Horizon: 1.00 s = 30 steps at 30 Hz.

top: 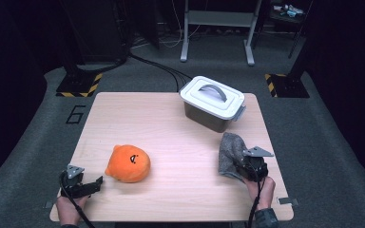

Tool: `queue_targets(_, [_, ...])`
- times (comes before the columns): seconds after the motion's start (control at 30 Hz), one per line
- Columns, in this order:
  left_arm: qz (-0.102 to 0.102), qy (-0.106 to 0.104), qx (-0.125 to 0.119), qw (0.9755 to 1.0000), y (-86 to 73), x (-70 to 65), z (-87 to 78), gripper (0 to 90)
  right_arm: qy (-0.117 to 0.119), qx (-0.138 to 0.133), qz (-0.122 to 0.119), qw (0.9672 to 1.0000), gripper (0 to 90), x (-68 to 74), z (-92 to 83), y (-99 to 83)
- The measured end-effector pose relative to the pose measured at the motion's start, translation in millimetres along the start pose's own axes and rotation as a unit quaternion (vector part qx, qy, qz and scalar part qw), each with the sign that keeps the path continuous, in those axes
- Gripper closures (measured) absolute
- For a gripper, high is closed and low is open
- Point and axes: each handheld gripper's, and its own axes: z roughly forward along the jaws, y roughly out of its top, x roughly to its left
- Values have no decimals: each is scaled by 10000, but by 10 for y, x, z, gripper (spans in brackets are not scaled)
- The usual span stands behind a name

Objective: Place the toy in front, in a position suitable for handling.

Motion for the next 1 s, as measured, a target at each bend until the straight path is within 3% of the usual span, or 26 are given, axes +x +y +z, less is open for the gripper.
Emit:
queue_targets(0.5, [-64,3,-23,10000,-2,-8,3,110,-408,268,101,9988,645,-380,101,29])
queue_targets(0.83, [-58,6,-22,10000,-2,-7,3,110,-664,655,196,9955,619,-556,341,-26])
queue_targets(0.93, [-63,4,-21,10000,-2,-8,3,110,-737,745,183,9943,582,-594,382,-38])
queue_targets(1.0, [-62,4,-22,10000,-2,-8,3,110,-796,831,202,9932,501,-612,405,-40])
